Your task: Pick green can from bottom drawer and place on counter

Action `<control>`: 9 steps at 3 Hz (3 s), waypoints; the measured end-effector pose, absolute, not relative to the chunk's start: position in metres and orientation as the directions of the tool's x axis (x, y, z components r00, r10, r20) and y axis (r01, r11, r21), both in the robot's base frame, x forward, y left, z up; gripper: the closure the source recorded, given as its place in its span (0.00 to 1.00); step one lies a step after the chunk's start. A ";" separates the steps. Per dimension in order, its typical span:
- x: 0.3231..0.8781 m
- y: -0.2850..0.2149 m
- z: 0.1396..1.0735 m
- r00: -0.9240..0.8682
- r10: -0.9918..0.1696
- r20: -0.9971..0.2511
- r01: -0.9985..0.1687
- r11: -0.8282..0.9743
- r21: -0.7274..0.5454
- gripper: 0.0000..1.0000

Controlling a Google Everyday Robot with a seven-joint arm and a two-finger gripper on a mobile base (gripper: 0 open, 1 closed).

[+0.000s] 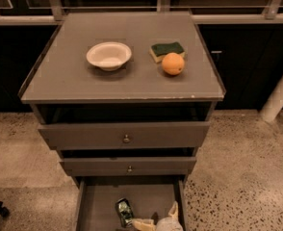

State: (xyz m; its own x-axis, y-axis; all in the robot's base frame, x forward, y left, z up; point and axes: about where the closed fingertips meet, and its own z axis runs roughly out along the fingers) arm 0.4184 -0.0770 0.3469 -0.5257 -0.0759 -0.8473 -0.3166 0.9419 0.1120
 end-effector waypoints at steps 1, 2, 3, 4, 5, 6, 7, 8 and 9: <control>0.466 -0.067 0.333 -0.500 -0.171 -0.849 -0.385 0.922 0.041 0.00; 0.465 -0.067 0.332 -0.502 -0.164 -0.849 -0.377 0.925 0.044 0.00; 0.463 -0.044 0.316 -0.520 -0.129 -0.844 -0.376 0.922 0.091 0.00; 0.460 0.003 0.301 -0.525 -0.149 -0.838 -0.458 0.879 0.130 0.00; 0.454 0.040 0.288 -0.520 -0.193 -0.832 -0.525 0.841 0.133 0.00; 0.455 0.039 0.285 -0.530 -0.182 -0.829 -0.518 0.843 0.147 0.00; 0.464 0.046 0.269 -0.551 -0.199 -0.811 -0.530 0.834 0.156 0.00; 0.490 0.087 0.239 -0.558 -0.213 -0.802 -0.567 0.803 0.181 0.00; 0.493 0.088 0.239 -0.557 -0.212 -0.803 -0.567 0.804 0.180 0.00</control>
Offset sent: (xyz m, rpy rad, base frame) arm 0.0334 0.0051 -0.0120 -0.0555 -0.0137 0.0542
